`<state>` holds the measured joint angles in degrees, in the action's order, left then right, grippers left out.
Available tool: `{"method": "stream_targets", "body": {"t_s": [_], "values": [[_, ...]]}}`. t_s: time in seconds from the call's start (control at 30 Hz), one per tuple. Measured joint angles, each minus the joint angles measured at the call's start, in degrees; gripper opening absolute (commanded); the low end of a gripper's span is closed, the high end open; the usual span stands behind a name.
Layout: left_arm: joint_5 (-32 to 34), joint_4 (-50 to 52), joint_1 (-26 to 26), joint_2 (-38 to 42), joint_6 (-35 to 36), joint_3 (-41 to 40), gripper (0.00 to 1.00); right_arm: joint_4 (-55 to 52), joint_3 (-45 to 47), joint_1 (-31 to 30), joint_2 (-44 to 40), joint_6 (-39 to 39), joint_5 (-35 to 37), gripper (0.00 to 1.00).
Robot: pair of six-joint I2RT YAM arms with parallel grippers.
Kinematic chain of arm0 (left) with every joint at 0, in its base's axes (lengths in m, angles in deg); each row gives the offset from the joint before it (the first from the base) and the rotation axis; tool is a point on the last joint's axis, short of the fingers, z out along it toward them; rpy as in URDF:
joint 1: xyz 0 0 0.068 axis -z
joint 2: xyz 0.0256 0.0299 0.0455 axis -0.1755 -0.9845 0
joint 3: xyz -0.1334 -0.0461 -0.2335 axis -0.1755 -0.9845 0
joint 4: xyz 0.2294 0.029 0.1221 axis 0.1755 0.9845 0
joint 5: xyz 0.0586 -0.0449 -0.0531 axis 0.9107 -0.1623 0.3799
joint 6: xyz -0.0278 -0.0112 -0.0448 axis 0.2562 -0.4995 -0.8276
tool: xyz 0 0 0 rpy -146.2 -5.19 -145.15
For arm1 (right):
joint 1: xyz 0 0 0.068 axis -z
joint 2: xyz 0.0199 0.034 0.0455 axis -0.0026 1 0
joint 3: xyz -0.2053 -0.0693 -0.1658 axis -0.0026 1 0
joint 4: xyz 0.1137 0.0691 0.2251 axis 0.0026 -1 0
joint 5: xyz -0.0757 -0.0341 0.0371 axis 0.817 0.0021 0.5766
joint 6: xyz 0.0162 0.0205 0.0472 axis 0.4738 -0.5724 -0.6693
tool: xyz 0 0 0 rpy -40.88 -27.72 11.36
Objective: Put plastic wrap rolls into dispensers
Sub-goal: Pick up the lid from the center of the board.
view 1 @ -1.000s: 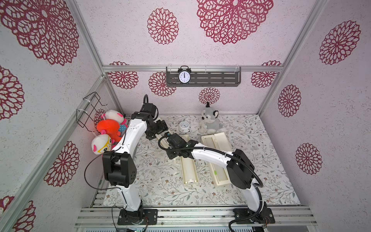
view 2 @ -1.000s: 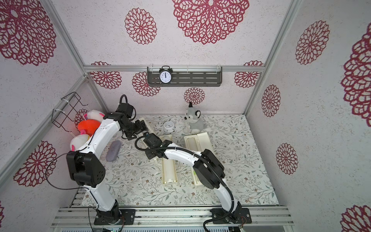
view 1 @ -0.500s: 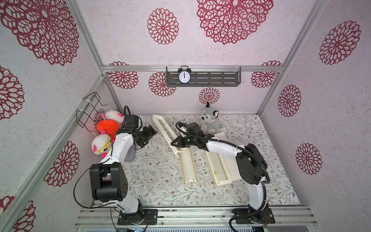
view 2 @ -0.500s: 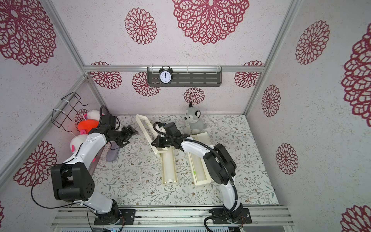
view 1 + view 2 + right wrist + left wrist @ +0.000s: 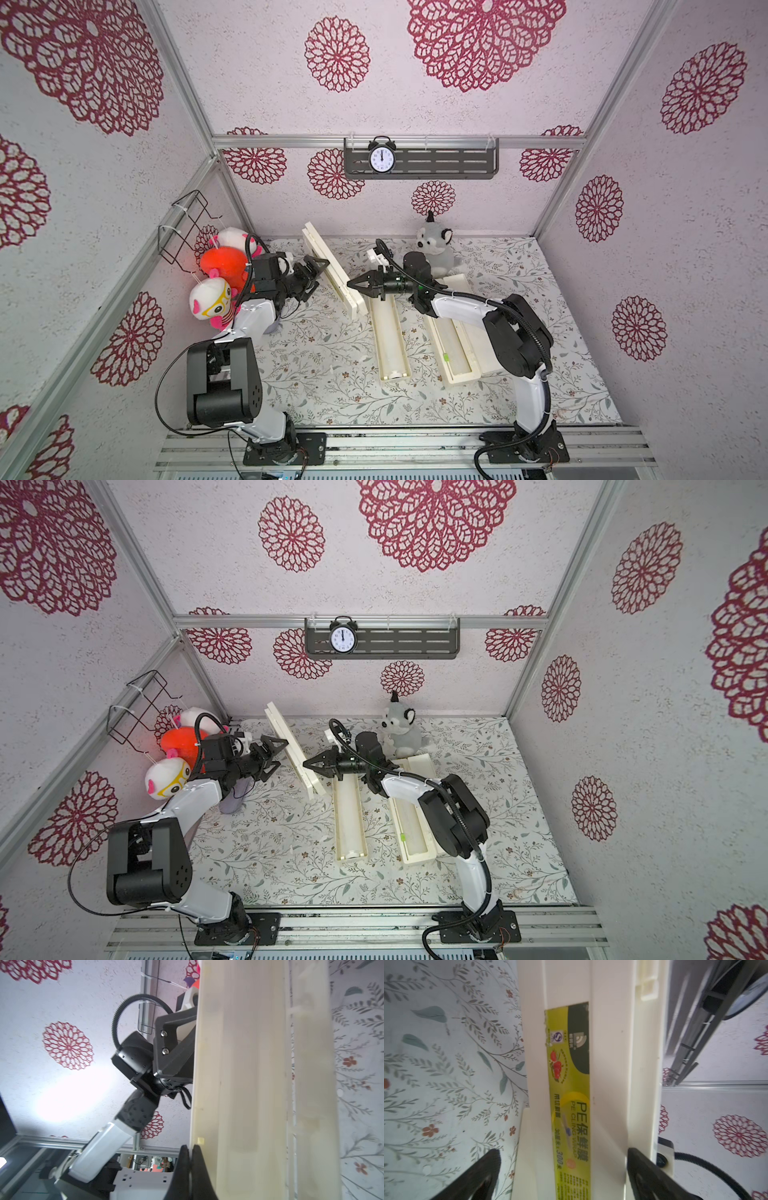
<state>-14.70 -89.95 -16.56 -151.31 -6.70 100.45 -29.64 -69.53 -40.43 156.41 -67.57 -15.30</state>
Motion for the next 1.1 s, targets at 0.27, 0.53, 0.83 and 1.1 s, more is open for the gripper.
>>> {"method": "stream_targets", "body": {"t_s": [0.27,0.53,0.83,1.1], "values": [[-3.5,-32.7,-0.5,0.0,-15.5,-8.1,0.98,14.6,0.8,0.7,2.2,-13.9,-0.9,0.00],[-3.4,-45.3,-0.7,-2.2,-22.3,-7.9,0.98,19.4,2.1,2.1,2.2,-20.1,-0.3,0.00],[-2.0,-27.4,0.7,-1.7,-11.9,-5.0,0.98,20.3,2.1,2.4,2.2,-21.0,0.2,0.00],[-1.1,-30.1,1.9,-3.7,-13.5,-4.7,0.98,21.8,2.1,2.4,2.2,-22.5,0.1,0.00]]}}
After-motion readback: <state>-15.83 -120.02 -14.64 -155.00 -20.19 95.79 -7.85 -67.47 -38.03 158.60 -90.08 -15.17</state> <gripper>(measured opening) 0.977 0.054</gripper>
